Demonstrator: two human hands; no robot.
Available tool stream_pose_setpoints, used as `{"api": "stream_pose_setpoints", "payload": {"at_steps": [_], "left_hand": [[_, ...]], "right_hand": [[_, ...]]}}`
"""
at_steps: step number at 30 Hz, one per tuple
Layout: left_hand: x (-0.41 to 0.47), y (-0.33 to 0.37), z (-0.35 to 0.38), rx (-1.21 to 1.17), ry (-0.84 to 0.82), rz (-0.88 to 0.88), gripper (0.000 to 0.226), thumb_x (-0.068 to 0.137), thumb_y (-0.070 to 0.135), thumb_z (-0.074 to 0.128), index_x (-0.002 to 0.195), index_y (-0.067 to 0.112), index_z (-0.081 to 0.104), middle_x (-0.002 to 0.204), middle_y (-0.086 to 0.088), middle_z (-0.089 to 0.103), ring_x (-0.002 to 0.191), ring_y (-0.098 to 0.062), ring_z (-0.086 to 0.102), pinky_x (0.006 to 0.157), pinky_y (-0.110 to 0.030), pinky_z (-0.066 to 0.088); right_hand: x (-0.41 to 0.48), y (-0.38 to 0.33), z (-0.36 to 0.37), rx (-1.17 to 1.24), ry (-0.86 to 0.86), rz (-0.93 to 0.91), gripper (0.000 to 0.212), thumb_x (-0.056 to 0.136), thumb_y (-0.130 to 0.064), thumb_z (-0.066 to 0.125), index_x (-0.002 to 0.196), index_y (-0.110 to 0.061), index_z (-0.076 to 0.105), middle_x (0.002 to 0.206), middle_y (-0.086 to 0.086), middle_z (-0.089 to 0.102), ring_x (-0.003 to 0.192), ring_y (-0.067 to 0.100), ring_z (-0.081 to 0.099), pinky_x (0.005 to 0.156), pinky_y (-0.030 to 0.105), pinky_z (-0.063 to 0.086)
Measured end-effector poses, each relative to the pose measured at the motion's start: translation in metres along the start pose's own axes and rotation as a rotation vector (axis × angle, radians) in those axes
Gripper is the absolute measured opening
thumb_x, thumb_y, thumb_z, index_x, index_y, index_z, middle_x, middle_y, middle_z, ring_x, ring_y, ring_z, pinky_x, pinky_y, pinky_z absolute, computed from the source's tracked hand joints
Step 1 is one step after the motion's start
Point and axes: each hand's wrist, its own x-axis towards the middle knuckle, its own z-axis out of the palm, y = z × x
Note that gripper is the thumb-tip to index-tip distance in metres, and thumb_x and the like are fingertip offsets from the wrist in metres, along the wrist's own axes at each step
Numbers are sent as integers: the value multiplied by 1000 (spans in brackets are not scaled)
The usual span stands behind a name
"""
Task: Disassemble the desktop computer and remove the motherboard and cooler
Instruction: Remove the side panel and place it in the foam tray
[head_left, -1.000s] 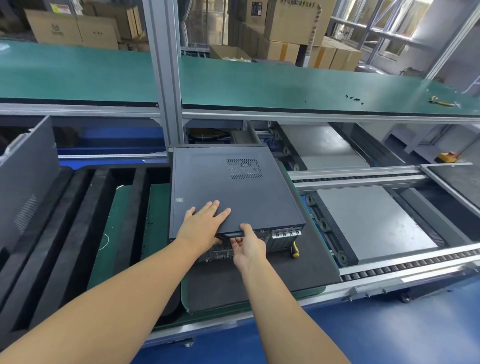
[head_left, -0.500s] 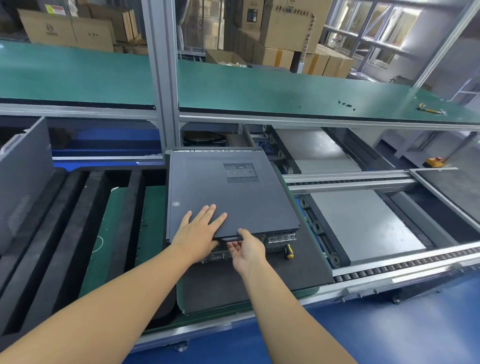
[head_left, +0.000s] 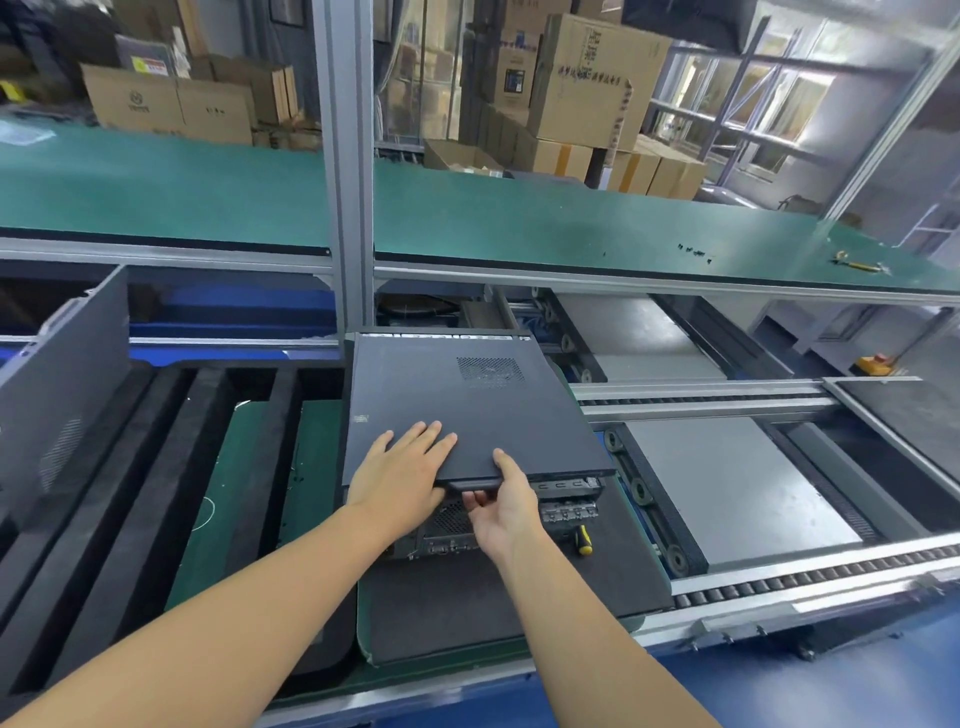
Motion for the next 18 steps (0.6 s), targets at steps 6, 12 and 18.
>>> {"api": "stream_pose_setpoints", "payload": {"at_steps": [6, 12, 18], "left_hand": [[3, -7, -14, -26, -25, 2, 78, 95, 37, 55, 158, 27, 10, 166, 7, 8, 152, -11, 7, 122, -39, 11], [19, -11, -41, 119, 53, -82, 67, 94, 30, 55, 153, 27, 25, 163, 3, 24, 145, -19, 30, 111, -36, 31], [26, -23, -59, -108, -207, -122, 88, 81, 55, 44, 157, 33, 6, 166, 10, 2, 152, -16, 7, 120, -48, 13]], "right_hand": [[-1, -13, 12, -34, -47, -15, 15, 91, -16, 69, 104, -12, 63, 95, 11, 72, 82, 26, 68, 56, 30, 53], [-6, -31, 29, 72, -157, -25, 15, 94, -5, 62, 109, -4, 61, 106, 19, 69, 92, 33, 67, 66, 40, 58], [-3, -41, 40, 29, -179, -95, 10, 91, 0, 63, 100, -5, 64, 90, 12, 73, 75, 24, 71, 58, 33, 56]]}}
